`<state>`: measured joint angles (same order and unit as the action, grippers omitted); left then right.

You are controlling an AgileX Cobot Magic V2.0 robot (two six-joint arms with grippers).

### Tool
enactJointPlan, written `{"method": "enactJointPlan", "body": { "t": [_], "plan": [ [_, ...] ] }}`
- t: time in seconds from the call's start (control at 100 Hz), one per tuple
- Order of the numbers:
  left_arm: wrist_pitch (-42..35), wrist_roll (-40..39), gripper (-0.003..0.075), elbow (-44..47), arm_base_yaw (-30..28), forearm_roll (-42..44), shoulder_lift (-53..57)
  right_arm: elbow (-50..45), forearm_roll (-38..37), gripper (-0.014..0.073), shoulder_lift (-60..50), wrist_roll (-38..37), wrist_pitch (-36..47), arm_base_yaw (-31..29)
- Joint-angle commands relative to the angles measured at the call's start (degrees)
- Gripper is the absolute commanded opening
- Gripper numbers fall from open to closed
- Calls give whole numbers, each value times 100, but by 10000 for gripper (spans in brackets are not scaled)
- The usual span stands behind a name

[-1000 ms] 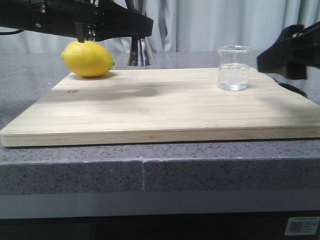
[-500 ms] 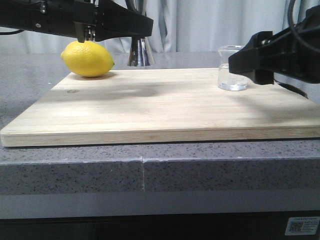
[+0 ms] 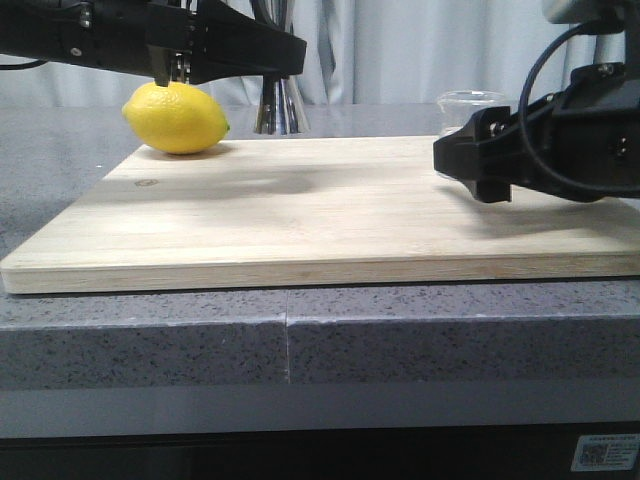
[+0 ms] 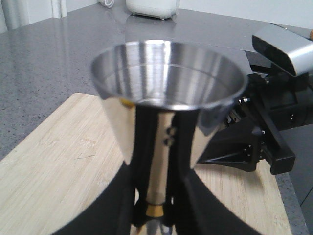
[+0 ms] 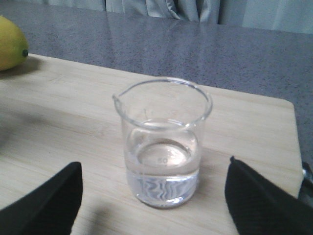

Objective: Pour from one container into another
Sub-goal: 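Reach the right gripper down to the glass beaker, then close the right gripper on the glass beaker and lift it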

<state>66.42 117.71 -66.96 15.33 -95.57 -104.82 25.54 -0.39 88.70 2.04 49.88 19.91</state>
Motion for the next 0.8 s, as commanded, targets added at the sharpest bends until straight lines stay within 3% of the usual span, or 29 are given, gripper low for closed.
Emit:
{"method": "enactJointPlan", "body": {
  "t": [0.0, 0.79],
  "plan": [
    [627, -12, -19, -175, 45, -373, 315, 149, -55, 541, -54, 31, 654, -9],
    [627, -12, -19, -175, 117, -340, 315, 948, -55, 541, 284, 31, 152, -57]
  ]
}}
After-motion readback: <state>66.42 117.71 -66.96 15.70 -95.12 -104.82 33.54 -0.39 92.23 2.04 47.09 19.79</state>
